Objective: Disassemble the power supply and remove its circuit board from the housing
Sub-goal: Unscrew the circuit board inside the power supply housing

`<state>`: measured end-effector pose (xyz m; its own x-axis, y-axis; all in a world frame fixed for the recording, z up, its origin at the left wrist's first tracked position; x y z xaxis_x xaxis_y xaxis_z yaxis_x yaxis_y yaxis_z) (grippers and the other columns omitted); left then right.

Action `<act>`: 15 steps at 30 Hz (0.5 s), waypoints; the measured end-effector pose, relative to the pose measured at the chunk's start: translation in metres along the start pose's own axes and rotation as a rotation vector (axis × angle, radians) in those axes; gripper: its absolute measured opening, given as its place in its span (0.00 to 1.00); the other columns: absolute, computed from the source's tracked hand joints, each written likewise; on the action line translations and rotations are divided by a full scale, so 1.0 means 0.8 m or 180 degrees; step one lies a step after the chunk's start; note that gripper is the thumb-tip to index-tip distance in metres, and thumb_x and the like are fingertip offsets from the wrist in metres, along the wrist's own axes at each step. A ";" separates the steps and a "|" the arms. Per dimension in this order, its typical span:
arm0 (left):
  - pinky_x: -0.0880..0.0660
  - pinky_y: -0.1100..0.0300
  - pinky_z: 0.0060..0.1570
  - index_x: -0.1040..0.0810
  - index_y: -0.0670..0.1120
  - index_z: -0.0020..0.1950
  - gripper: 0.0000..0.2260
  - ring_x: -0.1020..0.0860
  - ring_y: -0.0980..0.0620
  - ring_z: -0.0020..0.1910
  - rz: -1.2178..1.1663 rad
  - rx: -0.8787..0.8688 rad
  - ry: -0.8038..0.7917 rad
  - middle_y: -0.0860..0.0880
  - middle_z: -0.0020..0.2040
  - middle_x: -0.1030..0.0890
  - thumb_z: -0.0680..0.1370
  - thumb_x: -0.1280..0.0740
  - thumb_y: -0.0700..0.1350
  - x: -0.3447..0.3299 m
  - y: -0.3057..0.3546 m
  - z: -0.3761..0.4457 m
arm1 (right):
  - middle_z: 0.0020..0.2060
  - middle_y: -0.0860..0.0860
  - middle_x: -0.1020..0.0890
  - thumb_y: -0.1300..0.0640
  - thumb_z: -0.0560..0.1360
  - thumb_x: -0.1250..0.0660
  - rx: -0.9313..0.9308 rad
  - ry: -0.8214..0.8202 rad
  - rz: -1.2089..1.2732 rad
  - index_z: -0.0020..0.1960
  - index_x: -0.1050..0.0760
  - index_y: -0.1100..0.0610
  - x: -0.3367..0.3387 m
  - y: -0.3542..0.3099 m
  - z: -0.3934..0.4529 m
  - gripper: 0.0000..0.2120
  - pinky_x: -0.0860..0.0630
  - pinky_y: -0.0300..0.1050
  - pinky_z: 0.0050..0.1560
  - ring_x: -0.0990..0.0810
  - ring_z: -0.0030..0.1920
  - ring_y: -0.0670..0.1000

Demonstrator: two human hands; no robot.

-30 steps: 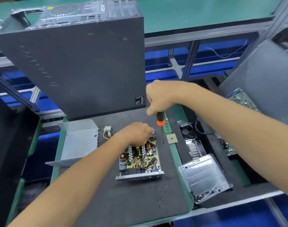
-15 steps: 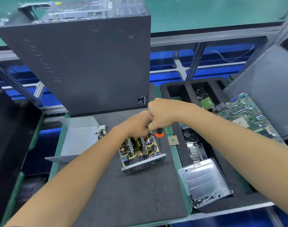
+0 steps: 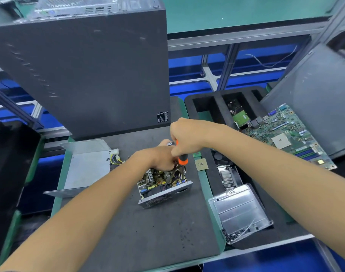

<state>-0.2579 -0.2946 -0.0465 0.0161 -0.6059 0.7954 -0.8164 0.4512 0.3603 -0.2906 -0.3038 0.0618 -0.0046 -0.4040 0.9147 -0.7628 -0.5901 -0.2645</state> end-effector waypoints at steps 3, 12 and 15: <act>0.40 0.67 0.46 0.20 0.51 0.44 0.17 0.37 0.53 0.48 -0.0282 -0.0051 0.0095 0.55 0.42 0.25 0.71 0.45 0.35 0.006 0.005 0.000 | 0.21 0.52 0.36 0.56 0.67 0.31 0.0025 0.0040 0.0015 0.26 0.39 0.58 0.005 0.001 -0.004 0.19 0.44 0.41 0.25 0.39 0.27 0.54; 0.35 0.54 0.62 0.21 0.47 0.56 0.21 0.34 0.47 0.51 -0.0779 0.0091 0.0281 0.47 0.52 0.23 0.73 0.48 0.33 0.016 0.001 -0.001 | 0.20 0.52 0.36 0.57 0.67 0.31 -0.0026 0.0011 0.0080 0.26 0.38 0.58 0.005 0.007 -0.012 0.18 0.43 0.41 0.26 0.39 0.26 0.54; 0.30 0.66 0.40 0.19 0.52 0.41 0.14 0.28 0.56 0.40 -0.1124 0.0194 0.0201 0.47 0.46 0.19 0.69 0.45 0.43 0.018 0.004 -0.005 | 0.21 0.52 0.34 0.57 0.67 0.31 -0.0037 0.0014 0.0077 0.26 0.37 0.59 0.005 0.007 -0.014 0.18 0.41 0.41 0.25 0.38 0.25 0.54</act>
<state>-0.2582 -0.2991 -0.0322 0.3372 -0.6750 0.6563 -0.7871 0.1803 0.5898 -0.3021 -0.3011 0.0676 -0.0260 -0.4151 0.9094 -0.7698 -0.5720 -0.2831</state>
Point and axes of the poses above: each hand's wrist, its own z-axis towards the middle knuckle, its own x-axis out of the back of the hand, y = z × x, the point moved 8 cm from there along z, towards the middle knuckle
